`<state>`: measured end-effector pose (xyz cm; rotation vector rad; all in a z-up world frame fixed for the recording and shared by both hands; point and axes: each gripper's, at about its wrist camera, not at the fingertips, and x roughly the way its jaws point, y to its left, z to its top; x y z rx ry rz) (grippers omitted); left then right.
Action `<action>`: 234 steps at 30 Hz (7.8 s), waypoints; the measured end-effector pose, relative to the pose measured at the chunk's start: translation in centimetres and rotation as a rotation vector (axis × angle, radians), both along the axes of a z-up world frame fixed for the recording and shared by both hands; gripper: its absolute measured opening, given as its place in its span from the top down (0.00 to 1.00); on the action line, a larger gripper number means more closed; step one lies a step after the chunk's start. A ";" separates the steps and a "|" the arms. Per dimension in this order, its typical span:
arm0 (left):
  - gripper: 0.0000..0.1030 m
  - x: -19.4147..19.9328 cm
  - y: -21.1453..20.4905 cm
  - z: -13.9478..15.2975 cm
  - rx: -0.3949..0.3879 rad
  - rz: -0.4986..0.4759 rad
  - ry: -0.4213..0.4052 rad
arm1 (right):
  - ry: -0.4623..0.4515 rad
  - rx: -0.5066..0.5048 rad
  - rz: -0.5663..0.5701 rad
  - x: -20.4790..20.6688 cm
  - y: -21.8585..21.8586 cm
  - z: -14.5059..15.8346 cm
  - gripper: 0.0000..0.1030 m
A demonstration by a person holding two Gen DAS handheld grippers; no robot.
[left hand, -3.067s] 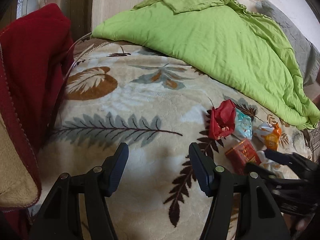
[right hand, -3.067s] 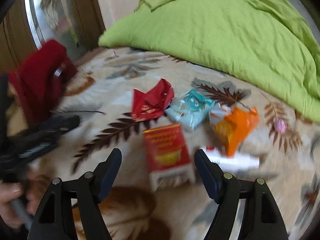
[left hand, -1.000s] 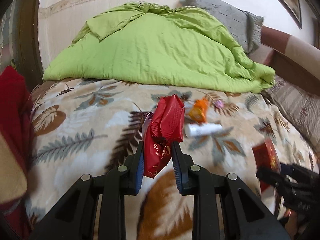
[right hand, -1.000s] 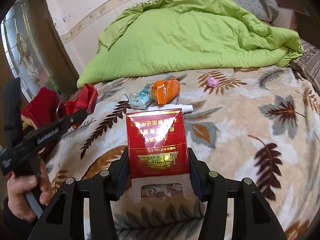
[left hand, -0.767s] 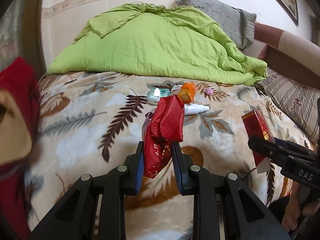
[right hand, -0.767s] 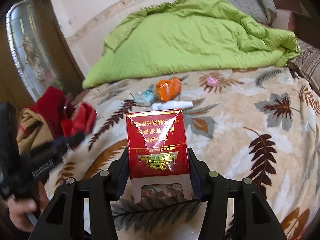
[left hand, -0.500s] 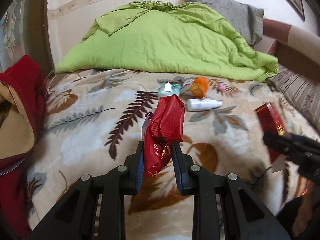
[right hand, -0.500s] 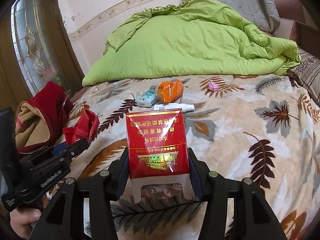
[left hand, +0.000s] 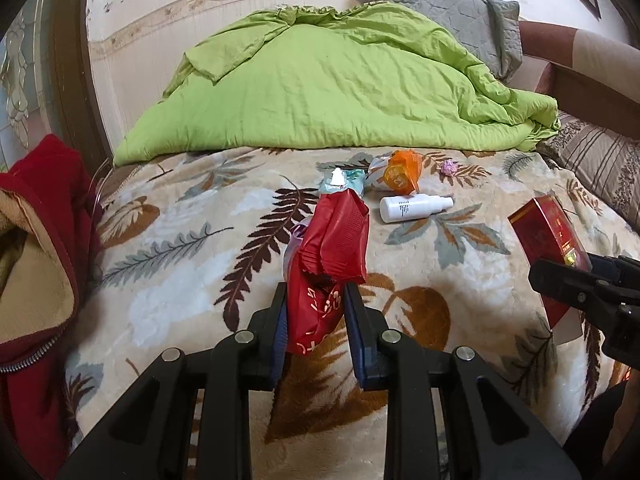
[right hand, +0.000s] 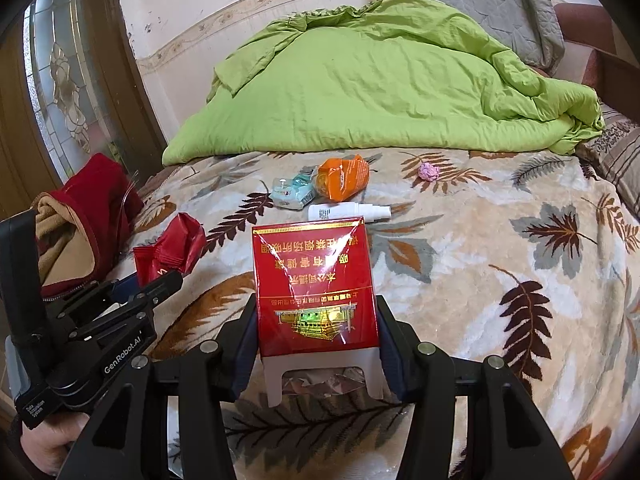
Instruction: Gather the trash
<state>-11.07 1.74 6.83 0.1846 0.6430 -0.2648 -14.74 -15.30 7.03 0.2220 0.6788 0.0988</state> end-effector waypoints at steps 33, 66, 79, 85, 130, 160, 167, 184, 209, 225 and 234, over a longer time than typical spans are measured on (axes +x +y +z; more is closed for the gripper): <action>0.75 -0.9 -0.6 0.3 0.028 -0.021 -0.041 | 0.000 0.015 -0.006 -0.1 -0.3 0.1 0.45; 0.75 -1.2 -1.0 0.4 0.033 -0.021 -0.045 | -0.005 0.016 -0.008 -0.1 -0.3 0.1 0.45; 0.75 -1.4 -1.2 0.4 0.034 -0.023 -0.046 | -0.012 0.017 -0.005 -0.1 -0.2 0.2 0.45; 0.75 -1.5 -1.3 0.4 0.035 -0.026 -0.045 | -0.012 0.018 -0.003 -0.1 -0.2 0.2 0.45; 0.75 -1.5 -2.3 -0.8 0.049 -0.060 -0.025 | -0.009 0.077 -0.023 -0.4 -0.8 0.2 0.45; 0.75 -19.7 -22.6 5.9 -0.091 -0.860 0.108 | -0.024 0.187 -0.612 -29.4 -20.6 4.8 0.44; 0.41 -22.9 -27.9 3.1 -0.058 -1.002 0.286 | -0.012 0.277 -0.706 -33.3 -23.0 2.4 0.42; 0.40 -17.6 -23.0 6.1 -0.091 -0.815 0.173 | -0.030 0.310 -0.585 -30.5 -22.1 2.1 0.30; 0.40 5.9 -5.4 1.5 -0.110 -0.148 0.171 | 0.056 0.197 -0.116 -7.1 -9.6 4.0 0.30; 0.40 14.1 2.9 -1.4 -0.193 0.162 0.175 | 0.211 0.064 -0.020 18.7 -2.8 -0.4 0.29; 0.40 14.9 2.3 -1.7 -0.206 0.133 0.203 | 0.253 0.079 -0.035 26.2 -3.4 -3.3 0.36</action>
